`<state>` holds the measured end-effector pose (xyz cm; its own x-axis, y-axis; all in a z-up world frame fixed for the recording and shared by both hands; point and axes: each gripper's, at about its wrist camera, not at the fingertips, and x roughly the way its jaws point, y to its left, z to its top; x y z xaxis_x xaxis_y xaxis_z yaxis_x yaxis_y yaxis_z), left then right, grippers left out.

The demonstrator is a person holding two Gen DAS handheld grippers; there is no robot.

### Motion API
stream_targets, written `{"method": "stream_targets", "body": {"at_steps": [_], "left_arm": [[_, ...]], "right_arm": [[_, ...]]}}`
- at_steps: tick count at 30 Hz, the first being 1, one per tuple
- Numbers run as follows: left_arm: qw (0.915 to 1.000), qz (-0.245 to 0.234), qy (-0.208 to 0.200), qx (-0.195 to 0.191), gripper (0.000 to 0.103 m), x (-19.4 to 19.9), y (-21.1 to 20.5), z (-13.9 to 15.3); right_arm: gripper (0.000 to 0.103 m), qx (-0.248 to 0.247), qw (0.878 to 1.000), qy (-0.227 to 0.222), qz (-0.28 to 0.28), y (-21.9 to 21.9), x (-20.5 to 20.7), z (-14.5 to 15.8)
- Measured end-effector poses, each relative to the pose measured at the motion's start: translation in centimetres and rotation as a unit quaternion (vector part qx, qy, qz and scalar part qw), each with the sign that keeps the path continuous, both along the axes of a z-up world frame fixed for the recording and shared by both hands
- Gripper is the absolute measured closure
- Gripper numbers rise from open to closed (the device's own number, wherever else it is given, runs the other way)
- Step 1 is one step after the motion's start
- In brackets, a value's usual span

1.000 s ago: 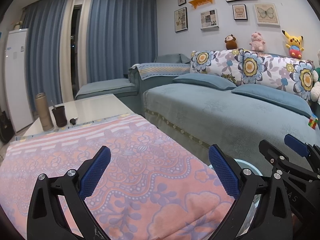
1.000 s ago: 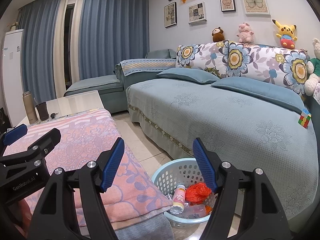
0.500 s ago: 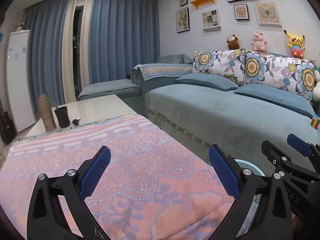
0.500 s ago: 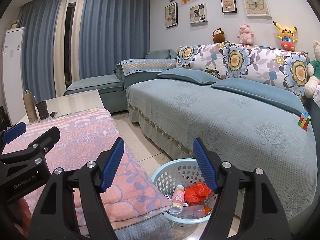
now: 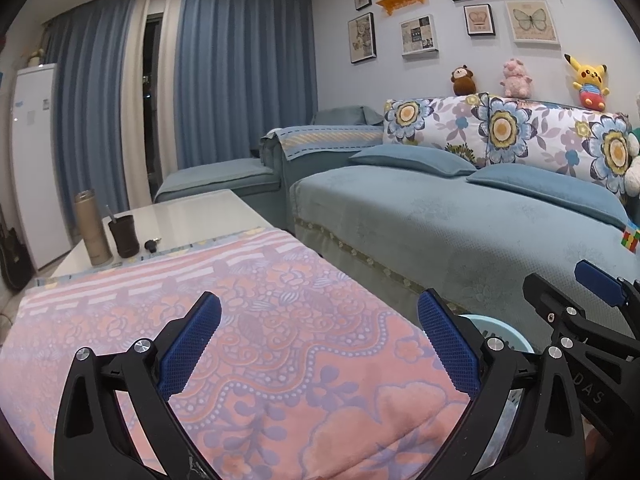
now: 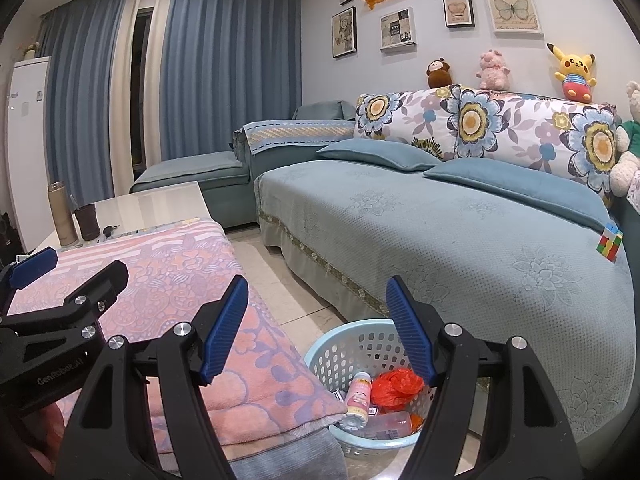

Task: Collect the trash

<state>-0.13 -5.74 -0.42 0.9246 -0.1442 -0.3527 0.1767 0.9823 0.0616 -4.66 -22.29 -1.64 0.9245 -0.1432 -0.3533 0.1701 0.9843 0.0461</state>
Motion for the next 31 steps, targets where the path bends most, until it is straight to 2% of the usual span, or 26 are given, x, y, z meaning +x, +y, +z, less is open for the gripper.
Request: {"method": "stream_targets", "body": {"at_steps": [14,21,27,31], "left_arm": [[0.9997,0.003,0.017,-0.020,0.008,0.3,0.8,0.0],[0.9998,0.003,0.008,-0.019,0.008,0.3,0.9,0.1],[0.9991,0.011,0.021,-0.036,0.007,0.8,1.5,0.2],[0.9993,0.012,0.018,-0.031,0.007,0.8,1.5,0.2]], "right_arm": [[0.036,-0.001,1.000,0.001,0.003,0.0,0.0,0.0],[0.036,-0.003,1.000,0.001,0.003,-0.1,0.1,0.0],[0.036,-0.004,1.000,0.000,0.004,-0.1,0.0,-0.1],[0.036,-0.005,1.000,0.000,0.004,-0.1,-0.1,0.0]]}}
